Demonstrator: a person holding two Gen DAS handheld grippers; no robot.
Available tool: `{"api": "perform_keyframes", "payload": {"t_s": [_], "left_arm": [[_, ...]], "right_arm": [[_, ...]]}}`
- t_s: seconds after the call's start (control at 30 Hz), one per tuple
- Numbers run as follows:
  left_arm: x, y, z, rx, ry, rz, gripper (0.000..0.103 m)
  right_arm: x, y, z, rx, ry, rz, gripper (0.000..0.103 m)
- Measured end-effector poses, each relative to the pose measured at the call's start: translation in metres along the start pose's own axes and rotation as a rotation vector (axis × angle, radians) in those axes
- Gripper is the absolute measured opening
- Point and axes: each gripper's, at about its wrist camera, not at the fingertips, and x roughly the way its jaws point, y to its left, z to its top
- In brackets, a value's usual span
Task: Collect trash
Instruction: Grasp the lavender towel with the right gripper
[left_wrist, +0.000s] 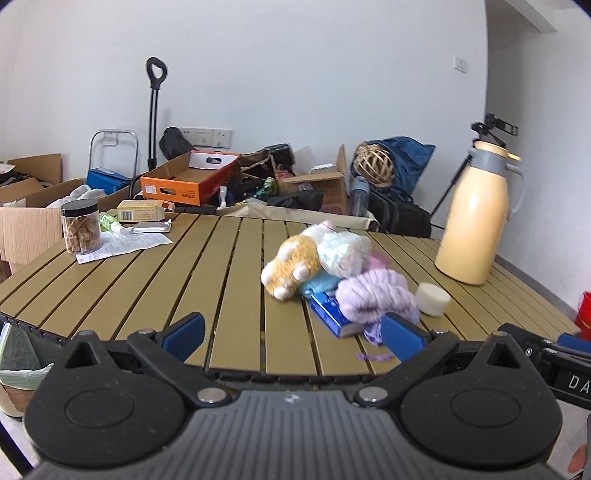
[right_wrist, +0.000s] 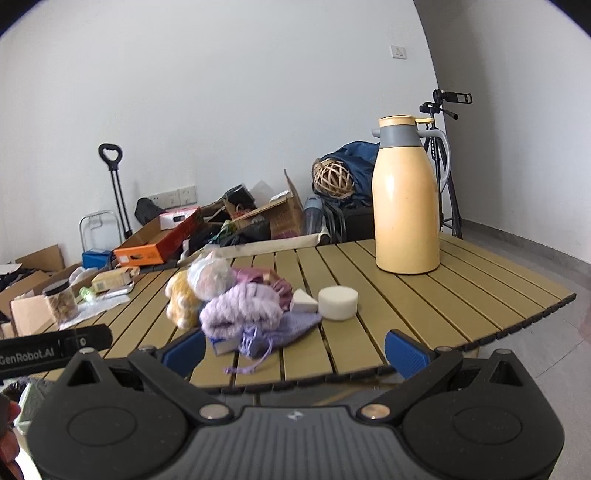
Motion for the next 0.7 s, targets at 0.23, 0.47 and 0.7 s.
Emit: {"api": "perform_keyframes", "payload": {"t_s": [0.23,0.47,0.7], "left_arm": [[0.035,0.006,0.013,-0.034,-0.026,0.034,0.103],[0.061,0.022,0.013,0.002,-0.072,0.059,0.103],[0.09,0.035,0.014,0.03,-0.085,0.12,0.103]], "right_arm": [[0.035,0.008,0.009,-0.028,-0.068,-0.002,0.103],[0.078,0.024,0.007,-0.11,-0.093,0.012,0.103],[0.126,0.057,0.001,-0.162,-0.048,-0.002,0.103]]}}
